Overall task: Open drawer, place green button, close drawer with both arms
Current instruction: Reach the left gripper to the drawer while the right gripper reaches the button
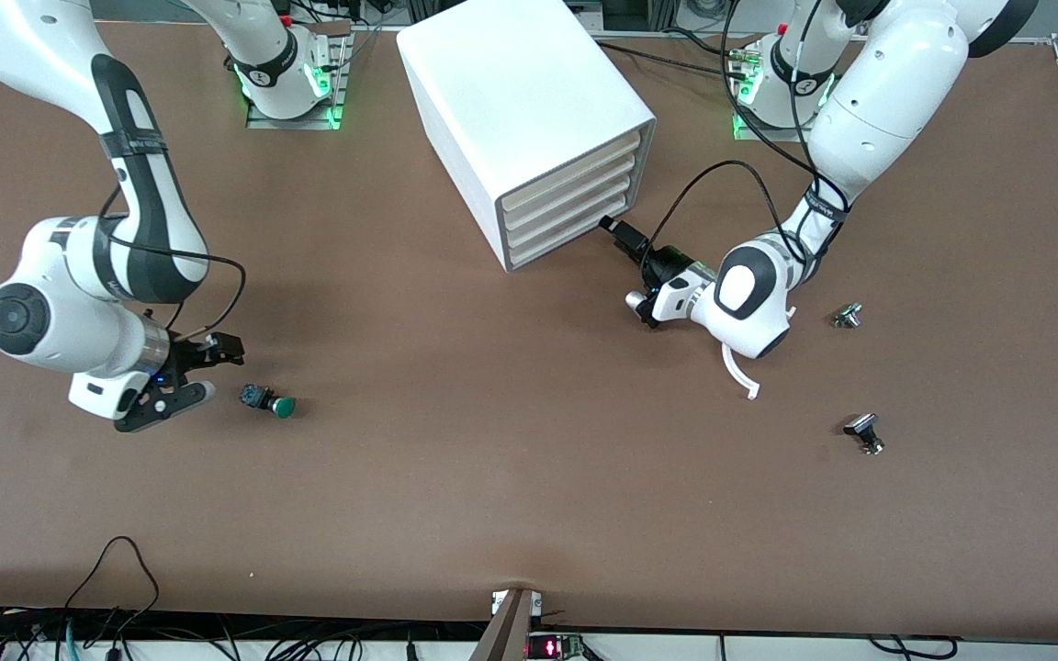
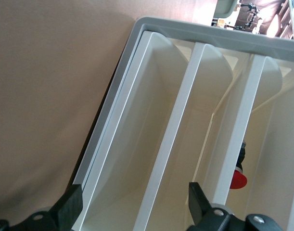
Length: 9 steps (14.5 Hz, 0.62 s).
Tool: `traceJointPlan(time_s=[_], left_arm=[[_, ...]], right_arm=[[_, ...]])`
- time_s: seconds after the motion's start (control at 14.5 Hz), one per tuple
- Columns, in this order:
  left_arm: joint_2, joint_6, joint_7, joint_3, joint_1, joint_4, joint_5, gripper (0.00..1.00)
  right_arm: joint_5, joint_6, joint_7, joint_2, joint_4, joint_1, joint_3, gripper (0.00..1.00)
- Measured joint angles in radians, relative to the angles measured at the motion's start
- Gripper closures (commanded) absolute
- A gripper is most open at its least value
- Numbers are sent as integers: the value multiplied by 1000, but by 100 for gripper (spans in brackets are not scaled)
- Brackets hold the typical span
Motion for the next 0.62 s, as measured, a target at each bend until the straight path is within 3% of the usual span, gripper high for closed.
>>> traceJointPlan(time_s=[0.14, 0.41, 0.55, 0.62], left_arm=[[0, 0, 17, -11, -3, -2, 0, 10], [0, 0, 20, -47, -9, -11, -1, 23], [0, 0, 21, -57, -9, -23, -1, 33], [0, 0, 21, -61, -9, -30, -1, 44]], right_arm=[[9, 46, -133, 29, 0, 0, 3, 1], [117, 137, -419, 92, 0, -4, 3, 1], [127, 175, -535, 120, 0, -3, 3, 1], [128, 183, -583, 130, 0, -3, 3, 1]])
